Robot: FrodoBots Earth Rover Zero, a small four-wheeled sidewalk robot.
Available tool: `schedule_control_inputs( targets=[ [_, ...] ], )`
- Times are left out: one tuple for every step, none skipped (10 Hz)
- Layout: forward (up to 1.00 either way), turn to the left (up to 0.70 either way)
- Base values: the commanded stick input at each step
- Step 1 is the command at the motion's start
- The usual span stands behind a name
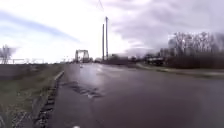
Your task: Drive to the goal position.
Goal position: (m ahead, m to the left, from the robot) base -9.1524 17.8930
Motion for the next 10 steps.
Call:
schedule_control_inputs(
  targets=[
    [0.0, 0.0],
    [0.41, 0.0],
    [0.7, 0.0],
    [0.7, 0.0],
    [0.7, 0.0],
    [0.7, 0.0],
    [0.7, 0.0],
    [0.7, 0.0],
    [0.7, 0.0],
    [0.7, 0.0]
  ],
)
